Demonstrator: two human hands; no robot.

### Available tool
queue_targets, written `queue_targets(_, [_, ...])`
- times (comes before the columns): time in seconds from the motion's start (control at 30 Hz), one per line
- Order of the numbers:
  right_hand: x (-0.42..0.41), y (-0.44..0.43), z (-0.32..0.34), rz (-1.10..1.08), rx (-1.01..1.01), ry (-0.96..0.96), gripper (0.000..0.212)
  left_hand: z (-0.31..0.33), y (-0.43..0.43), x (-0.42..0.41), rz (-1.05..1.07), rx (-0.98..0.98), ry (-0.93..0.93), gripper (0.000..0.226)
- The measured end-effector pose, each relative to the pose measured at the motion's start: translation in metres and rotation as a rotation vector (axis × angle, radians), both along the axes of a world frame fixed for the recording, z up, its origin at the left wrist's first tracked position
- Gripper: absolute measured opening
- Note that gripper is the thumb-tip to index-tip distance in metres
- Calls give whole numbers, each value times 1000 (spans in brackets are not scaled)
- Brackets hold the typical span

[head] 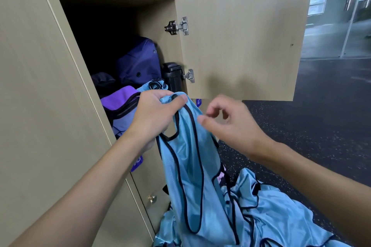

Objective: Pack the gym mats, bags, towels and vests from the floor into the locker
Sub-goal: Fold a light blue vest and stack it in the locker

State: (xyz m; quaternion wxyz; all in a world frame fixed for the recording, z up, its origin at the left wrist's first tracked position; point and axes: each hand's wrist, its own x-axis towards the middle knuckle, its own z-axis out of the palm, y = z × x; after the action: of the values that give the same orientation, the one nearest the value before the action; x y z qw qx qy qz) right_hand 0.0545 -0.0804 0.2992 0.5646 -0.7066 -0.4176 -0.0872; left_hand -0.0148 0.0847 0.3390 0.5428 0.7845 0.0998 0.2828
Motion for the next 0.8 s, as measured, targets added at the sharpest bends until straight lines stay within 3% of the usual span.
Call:
queue_targets(0.1, [-1, 4, -9, 28, -253, -62, 17, 3, 5, 1, -28, -8, -23, 35])
queue_targets(0.2, [1, 6, -14, -20, -308, -88, 22, 4, 11, 0, -11, -10, -30, 40])
queue_targets(0.27, [1, 5, -11, -28, -275, -70, 23, 1, 17, 1, 28, 4, -2, 33])
queue_targets(0.37, [4, 6, -7, -86, -212, -26, 29, -3, 18, -2, 96, 216, 17, 22])
queue_targets(0.53, [4, 11, -2, -32, -45, 171, 19, -9, -1, -11, -235, 406, 65, 33])
queue_targets(0.67, [5, 11, 4, -33, 39, 274, 16, -23, -8, -6, -275, 434, 108, 38])
queue_targets(0.8, [6, 8, 3, -10, 54, 317, 12, -25, -14, -3, -195, 357, 40, 9])
